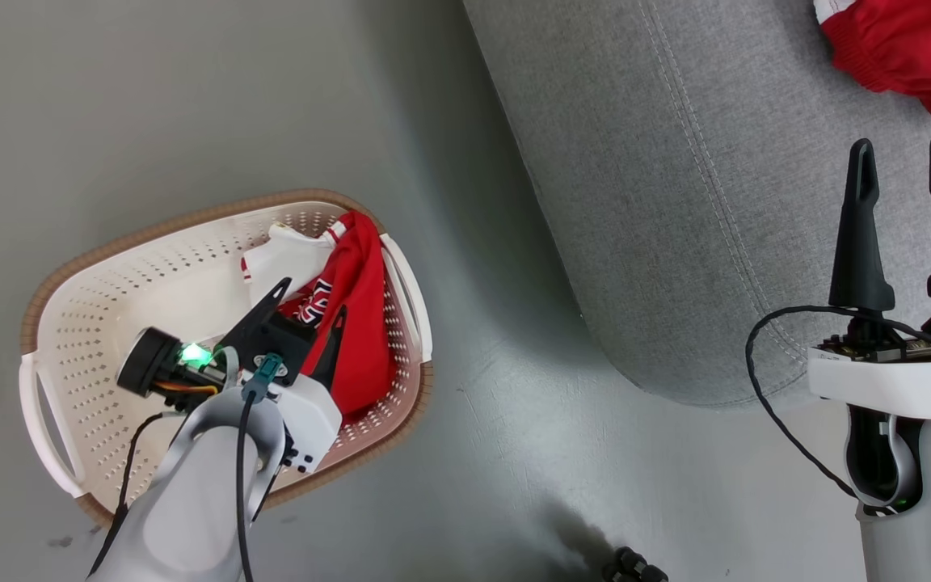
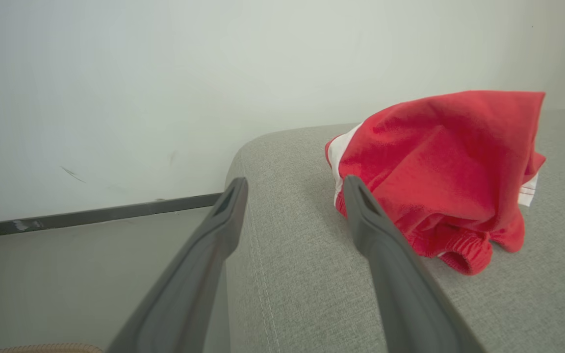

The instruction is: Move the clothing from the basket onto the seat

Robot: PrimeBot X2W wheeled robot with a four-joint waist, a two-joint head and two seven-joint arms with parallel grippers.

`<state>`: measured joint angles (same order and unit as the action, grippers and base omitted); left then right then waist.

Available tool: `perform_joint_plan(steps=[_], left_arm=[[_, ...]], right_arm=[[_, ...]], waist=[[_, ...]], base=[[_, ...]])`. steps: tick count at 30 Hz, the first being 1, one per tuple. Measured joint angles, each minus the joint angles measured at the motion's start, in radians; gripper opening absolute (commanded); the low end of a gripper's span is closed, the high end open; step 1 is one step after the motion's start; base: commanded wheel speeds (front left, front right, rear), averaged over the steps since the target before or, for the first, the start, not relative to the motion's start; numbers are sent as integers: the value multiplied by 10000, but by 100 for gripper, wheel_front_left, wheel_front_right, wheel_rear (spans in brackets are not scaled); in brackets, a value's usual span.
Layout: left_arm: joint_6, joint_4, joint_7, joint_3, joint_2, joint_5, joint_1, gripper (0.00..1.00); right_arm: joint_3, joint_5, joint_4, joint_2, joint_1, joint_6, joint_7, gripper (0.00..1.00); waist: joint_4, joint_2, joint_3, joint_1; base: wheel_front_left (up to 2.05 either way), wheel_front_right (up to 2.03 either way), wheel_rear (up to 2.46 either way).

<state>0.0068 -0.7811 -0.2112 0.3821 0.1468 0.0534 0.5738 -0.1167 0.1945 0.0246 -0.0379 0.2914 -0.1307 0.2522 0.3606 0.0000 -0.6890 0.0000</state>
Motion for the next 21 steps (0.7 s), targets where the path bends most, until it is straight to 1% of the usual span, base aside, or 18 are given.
perform_joint_plan(steps=[3,6,9,21], left_arm=[[-155,-192,82,128,-29,134,244,100],[-171,-318,161,242,-96,219,315,100],[-330,-531,261,307,-174,219,384,100],[-389,-1131,445,339,-192,288,843,100]], right_arm=[[38,102,2,0,8,0,0,100],[113,184,4,0,33,0,0,100],[221,255,12,0,223,0,0,100],[320,380,23,0,404,0,0,100]], waist=[[71,0,-104,0],[144,0,-197,0],[219,0,-280,0],[529,0,-546,0]], base=[[0,0,0],[0,0,0],[0,0,0],[0,0,0]])
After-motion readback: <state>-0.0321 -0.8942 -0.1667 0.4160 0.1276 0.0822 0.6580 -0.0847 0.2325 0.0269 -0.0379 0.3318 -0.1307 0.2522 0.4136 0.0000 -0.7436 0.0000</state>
